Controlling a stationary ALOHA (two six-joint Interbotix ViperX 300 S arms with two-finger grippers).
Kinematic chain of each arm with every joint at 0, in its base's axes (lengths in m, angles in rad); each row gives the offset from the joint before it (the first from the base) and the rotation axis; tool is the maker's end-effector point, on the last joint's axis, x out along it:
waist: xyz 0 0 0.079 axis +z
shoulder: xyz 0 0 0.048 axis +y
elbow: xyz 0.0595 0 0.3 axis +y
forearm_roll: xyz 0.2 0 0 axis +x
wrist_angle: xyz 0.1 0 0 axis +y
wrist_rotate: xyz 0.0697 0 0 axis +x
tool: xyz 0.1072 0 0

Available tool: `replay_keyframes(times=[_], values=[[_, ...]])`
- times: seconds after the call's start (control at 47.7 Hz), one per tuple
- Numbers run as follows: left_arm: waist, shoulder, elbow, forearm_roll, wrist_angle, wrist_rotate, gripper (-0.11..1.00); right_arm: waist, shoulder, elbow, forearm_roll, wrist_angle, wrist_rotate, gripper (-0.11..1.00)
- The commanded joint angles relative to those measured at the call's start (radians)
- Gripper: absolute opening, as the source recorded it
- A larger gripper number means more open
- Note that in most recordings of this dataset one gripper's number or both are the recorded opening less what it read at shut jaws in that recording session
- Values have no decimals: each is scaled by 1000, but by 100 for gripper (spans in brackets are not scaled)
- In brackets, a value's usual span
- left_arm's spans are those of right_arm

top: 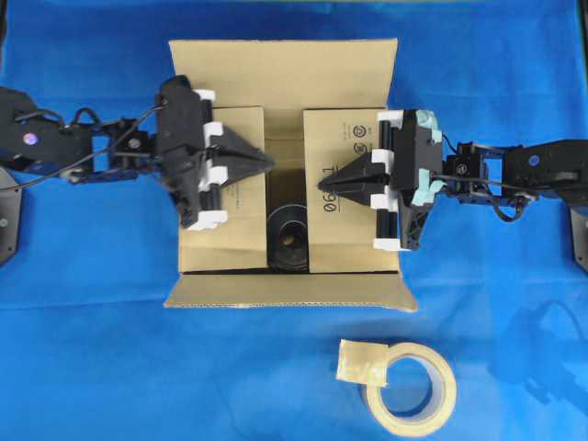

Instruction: Close the cardboard box.

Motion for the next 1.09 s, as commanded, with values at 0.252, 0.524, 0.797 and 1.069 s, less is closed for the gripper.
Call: replay_keyframes(times=[0.252,0.524,0.797,1.069], values=[[103,104,-186,0,-8,66,0,-2,-8,-20,3,-12,2,0],[115,163,-239,3,-8,75,0,-2,-8,-20,3,-12,2,0],[124,196,-233,2,-8,74,0,-3,-8,-20,3,-12,0,0],[124,199,-232,2,-8,71,0,-2,-9,-20,3,-9,2,0]])
